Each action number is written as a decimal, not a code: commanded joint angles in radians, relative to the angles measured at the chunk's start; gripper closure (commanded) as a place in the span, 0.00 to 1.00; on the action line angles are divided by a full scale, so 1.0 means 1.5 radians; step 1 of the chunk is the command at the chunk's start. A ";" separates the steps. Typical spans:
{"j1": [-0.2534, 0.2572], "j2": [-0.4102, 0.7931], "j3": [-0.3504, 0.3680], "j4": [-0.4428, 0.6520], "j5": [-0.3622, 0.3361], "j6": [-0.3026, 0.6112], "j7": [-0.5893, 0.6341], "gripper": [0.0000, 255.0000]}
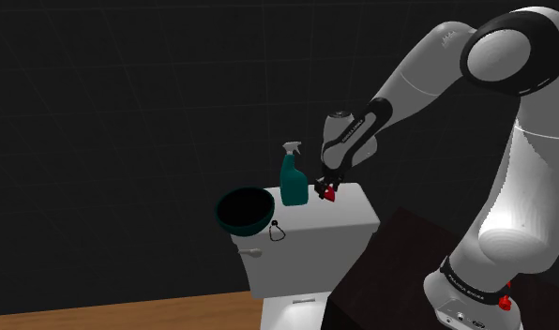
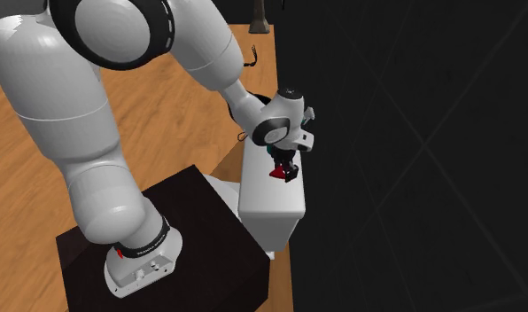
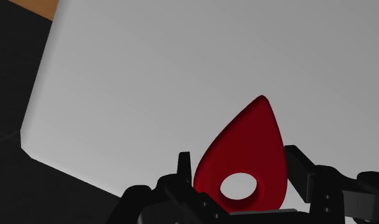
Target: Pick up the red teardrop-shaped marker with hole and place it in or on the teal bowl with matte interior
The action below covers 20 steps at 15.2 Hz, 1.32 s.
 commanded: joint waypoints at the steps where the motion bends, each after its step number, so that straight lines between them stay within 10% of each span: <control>1: 0.001 -0.013 -0.001 -0.001 -0.003 -0.013 0.002 1.00; 20: 0.003 -0.165 -0.006 0.026 -0.030 -0.191 0.021 1.00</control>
